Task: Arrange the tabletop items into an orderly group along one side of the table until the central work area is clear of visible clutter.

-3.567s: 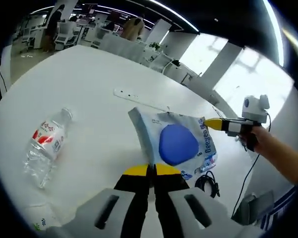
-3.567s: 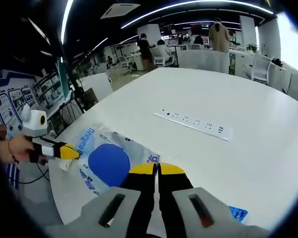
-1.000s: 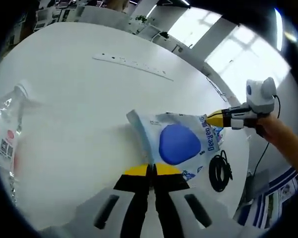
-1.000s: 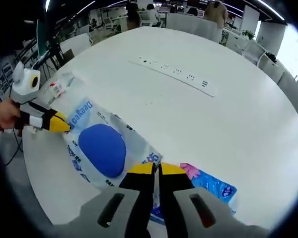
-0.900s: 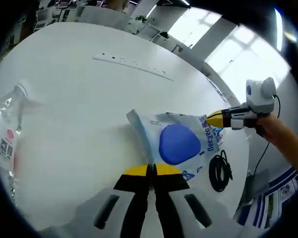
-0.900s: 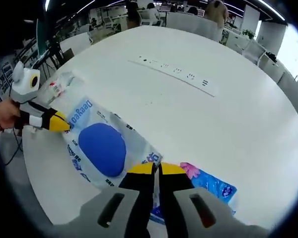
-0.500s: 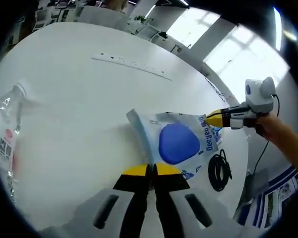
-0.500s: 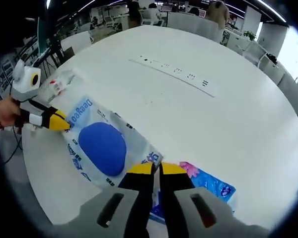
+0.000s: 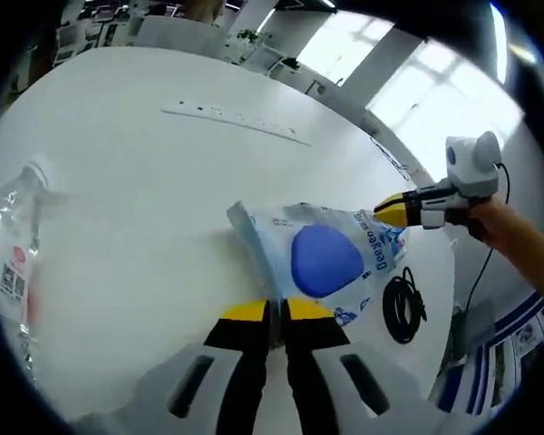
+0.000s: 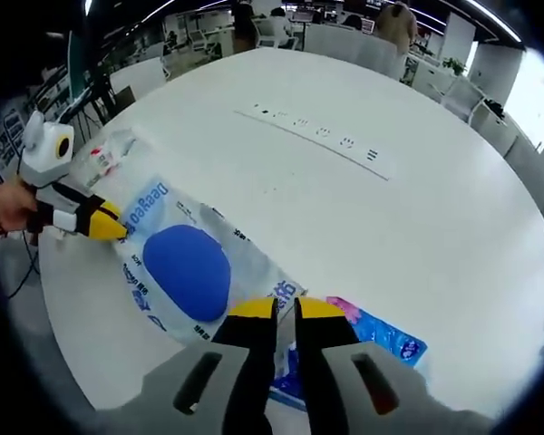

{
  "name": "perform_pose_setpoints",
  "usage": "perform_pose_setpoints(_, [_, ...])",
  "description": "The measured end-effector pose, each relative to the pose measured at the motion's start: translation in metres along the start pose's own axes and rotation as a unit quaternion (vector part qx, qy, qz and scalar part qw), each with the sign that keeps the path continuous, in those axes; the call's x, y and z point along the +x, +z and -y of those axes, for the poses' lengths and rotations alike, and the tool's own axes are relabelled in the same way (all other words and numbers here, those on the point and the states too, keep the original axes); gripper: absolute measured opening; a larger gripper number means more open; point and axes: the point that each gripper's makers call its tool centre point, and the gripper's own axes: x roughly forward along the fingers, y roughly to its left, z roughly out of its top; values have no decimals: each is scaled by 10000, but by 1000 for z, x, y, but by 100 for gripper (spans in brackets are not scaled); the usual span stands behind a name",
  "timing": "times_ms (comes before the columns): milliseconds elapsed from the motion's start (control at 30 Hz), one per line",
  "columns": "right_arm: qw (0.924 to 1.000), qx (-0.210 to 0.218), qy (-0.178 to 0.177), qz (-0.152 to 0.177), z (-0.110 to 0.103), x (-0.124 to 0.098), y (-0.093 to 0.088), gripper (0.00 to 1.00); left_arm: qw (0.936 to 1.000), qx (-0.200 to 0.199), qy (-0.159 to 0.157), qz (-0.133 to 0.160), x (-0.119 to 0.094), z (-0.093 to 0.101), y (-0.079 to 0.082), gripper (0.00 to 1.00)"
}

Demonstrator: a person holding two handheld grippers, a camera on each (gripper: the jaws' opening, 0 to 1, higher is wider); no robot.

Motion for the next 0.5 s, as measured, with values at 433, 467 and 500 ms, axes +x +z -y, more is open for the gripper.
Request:
perform_pose_setpoints(433, [10000, 11, -11, 98, -1, -4, 2, 9, 10000, 43, 26, -18, -1, -2, -2, 15])
perform_pose_setpoints(467, [10000, 6, -14, 96, -1, -4, 2, 9, 10000, 73, 40, -22, -1, -2, -2, 16])
perform_pose_setpoints(500, [9999, 5, -15, 100, -1, -5, 2, 9, 10000, 84, 37, -23, -1, -2, -3, 17])
